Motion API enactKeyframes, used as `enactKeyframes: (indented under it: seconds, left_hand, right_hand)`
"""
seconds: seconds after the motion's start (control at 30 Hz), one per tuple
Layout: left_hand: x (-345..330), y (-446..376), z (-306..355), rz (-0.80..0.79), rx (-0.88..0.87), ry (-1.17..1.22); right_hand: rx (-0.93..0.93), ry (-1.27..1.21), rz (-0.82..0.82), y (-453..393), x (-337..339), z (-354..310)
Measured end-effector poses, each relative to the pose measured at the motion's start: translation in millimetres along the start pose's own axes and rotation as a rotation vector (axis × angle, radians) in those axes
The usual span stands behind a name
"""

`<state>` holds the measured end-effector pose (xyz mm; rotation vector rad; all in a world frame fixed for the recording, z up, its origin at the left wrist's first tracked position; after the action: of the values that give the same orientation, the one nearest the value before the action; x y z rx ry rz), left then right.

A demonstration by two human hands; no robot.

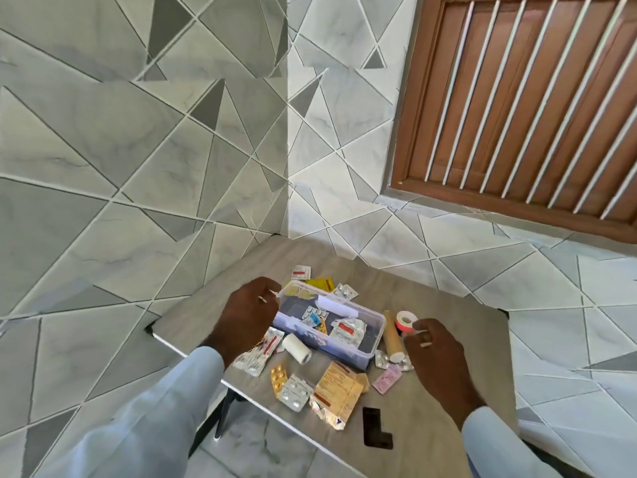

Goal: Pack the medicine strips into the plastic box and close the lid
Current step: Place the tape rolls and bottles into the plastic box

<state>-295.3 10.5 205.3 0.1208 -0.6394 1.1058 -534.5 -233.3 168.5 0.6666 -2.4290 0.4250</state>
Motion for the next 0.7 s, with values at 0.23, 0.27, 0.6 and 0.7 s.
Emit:
enactKeyframes:
  seconds: [0.23,0.27,0.6,0.7]
  left_hand:
    - [-68,-35,-76,-0.135,0.197,-0.077]
    - [-82,-35,-89,-0.181,0.211,-0.134]
    - [-161,-35,-159,-0.294,0.171,-0.516]
    - [-166,-46,-173,-0.287,0.114,-0.505]
  right_hand:
    - [-0.117,0.085,-0.241,-33,-101,43]
    - [-0.161,0.079,-0.243,-33,-112,52]
    - [-0.506,0.193,-0.105,-28,-161,111]
    - [-0.606,0.201,-0.067,-17,-170,108]
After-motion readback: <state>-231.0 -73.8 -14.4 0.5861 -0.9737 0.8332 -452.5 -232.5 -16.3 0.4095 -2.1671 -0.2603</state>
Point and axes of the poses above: each hand's wrist, its own y-axis away from the middle knuckle, its own x-axis out of the back of the hand, z = x × y, the point moved 8 cm from there along -y, towards the middle knuckle, and after that the axes turned 3 degrees about y, right-handed, at the moved point
